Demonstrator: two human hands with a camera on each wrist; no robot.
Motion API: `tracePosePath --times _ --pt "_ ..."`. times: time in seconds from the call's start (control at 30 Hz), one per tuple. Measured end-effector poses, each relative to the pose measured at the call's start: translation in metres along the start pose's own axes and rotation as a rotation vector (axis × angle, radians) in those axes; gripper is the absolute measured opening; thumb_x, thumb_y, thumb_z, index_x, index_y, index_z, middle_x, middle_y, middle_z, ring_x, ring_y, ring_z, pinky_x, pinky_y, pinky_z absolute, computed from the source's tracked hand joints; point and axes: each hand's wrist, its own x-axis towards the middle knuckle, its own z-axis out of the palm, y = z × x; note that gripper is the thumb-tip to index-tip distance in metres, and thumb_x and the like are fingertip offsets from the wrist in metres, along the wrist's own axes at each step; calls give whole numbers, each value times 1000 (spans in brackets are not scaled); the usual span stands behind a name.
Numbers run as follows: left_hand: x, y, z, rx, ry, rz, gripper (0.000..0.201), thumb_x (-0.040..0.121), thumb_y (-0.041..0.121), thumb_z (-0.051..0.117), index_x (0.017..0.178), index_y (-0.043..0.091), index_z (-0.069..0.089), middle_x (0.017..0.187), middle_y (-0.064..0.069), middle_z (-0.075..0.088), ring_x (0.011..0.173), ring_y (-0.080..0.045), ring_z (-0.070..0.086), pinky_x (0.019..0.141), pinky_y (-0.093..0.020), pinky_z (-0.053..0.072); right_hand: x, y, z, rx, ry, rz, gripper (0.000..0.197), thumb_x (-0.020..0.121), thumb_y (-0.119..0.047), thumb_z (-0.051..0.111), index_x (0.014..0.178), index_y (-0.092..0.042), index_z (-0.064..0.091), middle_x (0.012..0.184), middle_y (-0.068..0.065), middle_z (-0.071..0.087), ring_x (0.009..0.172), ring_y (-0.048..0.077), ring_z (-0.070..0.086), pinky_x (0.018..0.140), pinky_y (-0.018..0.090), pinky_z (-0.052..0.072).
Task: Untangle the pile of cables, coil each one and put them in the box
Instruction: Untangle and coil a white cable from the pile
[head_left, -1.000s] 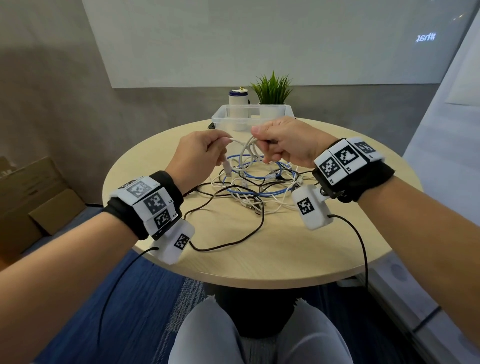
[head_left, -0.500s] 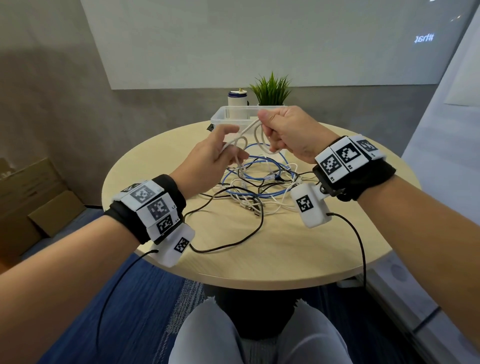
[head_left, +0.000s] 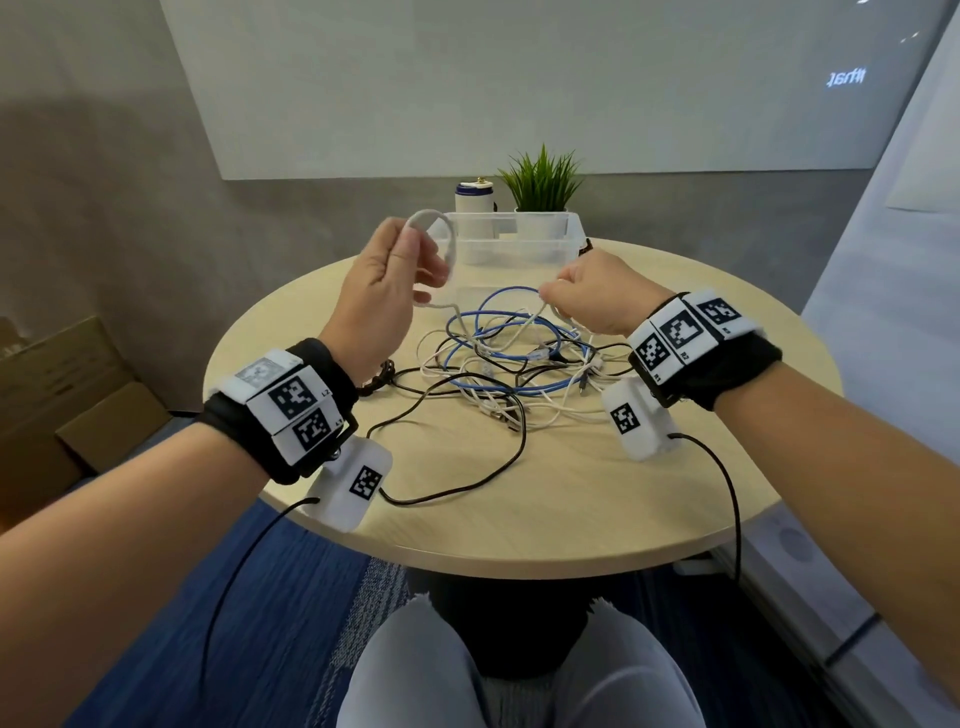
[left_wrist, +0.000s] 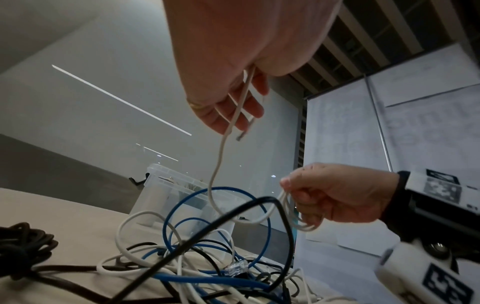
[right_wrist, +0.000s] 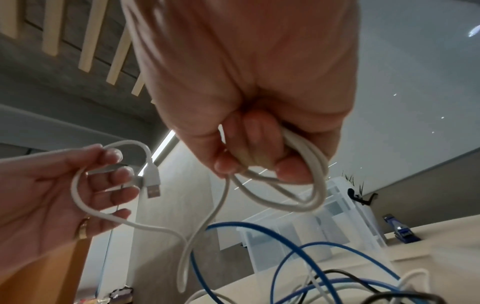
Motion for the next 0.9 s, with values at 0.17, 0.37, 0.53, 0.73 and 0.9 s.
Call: tracePosePath --times 0.17,0.37,0.53,0.73,0.9 --pt "5 -8 -6 54 89 -218 27 100 12 29 107 11 55 79 -4 64 66 -17 60 66 -33 51 -3 -4 -1 354 -86 -11 33 89 -17 51 57 -11 48 49 4 40 43 16 36 55 29 37" --pt "-1 -11 -3 253 -31 -295 55 100 31 40 148 17 18 106 -9 56 88 -19 59 83 -33 52 -3 -24 -14 921 -153 -91 44 101 -23 37 57 -16 37 38 -8 26 36 11 22 52 28 36" --pt "-10 2 3 347 -241 -60 43 99 42 36 133 19 48 144 -3 38 127 2 35 105 -12 28 -2 -35 -11 1043 -205 -96 45 102 -27 31 59 -16 35 39 -7 25 37 11 22 52 28 37" --pt "-8 0 7 -9 -233 -91 61 101 42 13 89 12 64 95 -2 73 107 -9 62 102 -29 35 1 -33 -5 1061 -103 -35 42 102 -25 34 61 -16 39 40 -7 28 38 12 25 53 29 38" --pt "-10 -6 10 212 -204 -76 20 102 16 33 101 14 53 57 3 50 63 -8 66 54 -8 39 0 -33 -7 1263 -25 3 38 102 -23 34 66 -14 42 42 -5 28 39 12 31 55 27 43"
